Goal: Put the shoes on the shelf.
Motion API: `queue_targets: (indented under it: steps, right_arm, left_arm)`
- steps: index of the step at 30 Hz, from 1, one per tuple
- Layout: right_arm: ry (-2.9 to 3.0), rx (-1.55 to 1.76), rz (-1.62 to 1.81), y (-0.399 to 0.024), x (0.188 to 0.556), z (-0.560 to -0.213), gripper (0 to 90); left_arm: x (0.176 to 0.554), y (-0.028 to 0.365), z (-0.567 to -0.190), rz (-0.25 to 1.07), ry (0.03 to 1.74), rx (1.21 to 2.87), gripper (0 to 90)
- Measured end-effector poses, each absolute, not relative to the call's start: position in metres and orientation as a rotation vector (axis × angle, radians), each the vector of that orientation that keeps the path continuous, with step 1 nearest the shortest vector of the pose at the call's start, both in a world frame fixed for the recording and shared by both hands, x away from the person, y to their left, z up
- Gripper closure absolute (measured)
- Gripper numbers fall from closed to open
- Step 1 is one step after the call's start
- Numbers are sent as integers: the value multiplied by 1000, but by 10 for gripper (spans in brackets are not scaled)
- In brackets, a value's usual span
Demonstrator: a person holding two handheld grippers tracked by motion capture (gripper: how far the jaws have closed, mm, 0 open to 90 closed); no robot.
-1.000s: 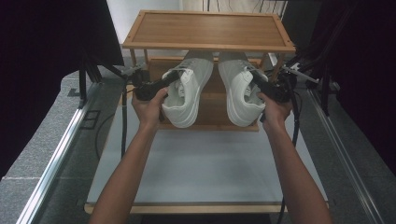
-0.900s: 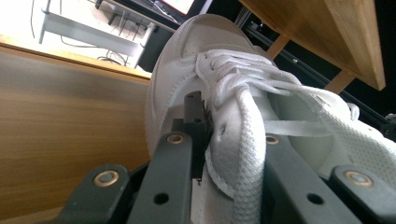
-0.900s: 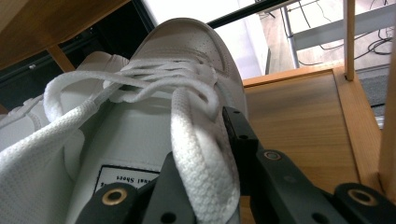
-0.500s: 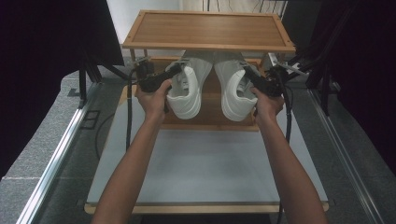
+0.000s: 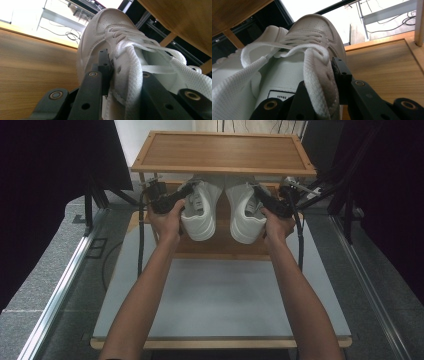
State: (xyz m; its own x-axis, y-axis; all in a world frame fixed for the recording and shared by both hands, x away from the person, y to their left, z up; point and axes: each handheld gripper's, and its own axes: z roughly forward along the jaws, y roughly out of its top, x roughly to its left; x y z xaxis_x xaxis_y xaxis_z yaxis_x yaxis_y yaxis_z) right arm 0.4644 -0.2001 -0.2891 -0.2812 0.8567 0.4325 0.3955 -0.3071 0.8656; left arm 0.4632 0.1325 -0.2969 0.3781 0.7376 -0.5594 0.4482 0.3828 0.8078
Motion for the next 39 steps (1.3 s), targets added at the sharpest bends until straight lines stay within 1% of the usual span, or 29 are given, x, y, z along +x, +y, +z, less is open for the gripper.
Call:
queue_targets:
  steps: [5, 9, 10, 11, 12, 17, 19, 20, 23, 24, 25, 26, 29, 31, 33, 34, 35, 36, 37, 38, 39]
  right_arm:
    - [1513, 1615, 1592, -194, 469, -292, 800]
    - [1487, 1636, 1602, -193, 470, -292, 787]
    - [1477, 1637, 1608, -192, 471, -292, 757]
    - [1477, 1637, 1608, -192, 471, -292, 757]
    - [1474, 1630, 1614, -191, 470, -293, 737]
    - [1498, 1608, 1665, -180, 474, -294, 560]
    - [1493, 1617, 1646, -179, 473, -293, 533]
    - [1493, 1612, 1652, -180, 473, -292, 508]
    - [1489, 1545, 1732, -187, 471, -291, 486]
    - [1494, 1542, 1756, -190, 470, -290, 483]
    - [1508, 1533, 1741, -191, 469, -289, 479]
    - [1518, 1518, 1728, -191, 467, -288, 471]
    - [1556, 1460, 1695, -195, 460, -290, 479]
    - [1573, 1433, 1694, -199, 454, -290, 487]
    - [1592, 1414, 1692, -203, 446, -289, 515]
    - [1601, 1401, 1686, -204, 442, -287, 534]
    - [1621, 1371, 1667, -206, 437, -285, 566]
    - [1636, 1352, 1650, -207, 433, -283, 589]
    - [1647, 1320, 1627, -208, 428, -282, 618]
    - [1668, 1286, 1602, -209, 421, -281, 659]
    - [1683, 1268, 1589, -210, 417, -281, 690]
  left_arm:
    - [468, 122, -303, 240, 1297, 1202, 803]
    - [468, 117, -304, 256, 1321, 1180, 796]
    - [468, 115, -304, 259, 1321, 1179, 779]
    - [468, 113, -304, 268, 1322, 1180, 779]
    - [468, 111, -304, 267, 1323, 1176, 768]
    - [475, 99, -308, 234, 1303, 1176, 617]
    - [479, 95, -306, 186, 1309, 1111, 581]
    - [480, 97, -306, 177, 1307, 1126, 576]
    - [481, 97, -306, 166, 1295, 1134, 537]
    - [479, 103, -307, 168, 1269, 1194, 507]
    - [478, 104, -306, 152, 1256, 1184, 519]
    - [477, 104, -304, 140, 1241, 1185, 509]
    - [471, 107, -300, 169, 1207, 1241, 489]
    - [464, 110, -298, 177, 1191, 1257, 492]
    - [455, 114, -296, 201, 1172, 1278, 501]
    - [449, 116, -294, 188, 1162, 1274, 511]
    - [446, 118, -293, 175, 1144, 1279, 541]
    - [441, 121, -292, 161, 1119, 1289, 599]
    - [435, 124, -291, 174, 1093, 1321, 644]
    - [432, 125, -291, 190, 1086, 1334, 753]
    - [426, 126, -290, 195, 1070, 1348, 753]
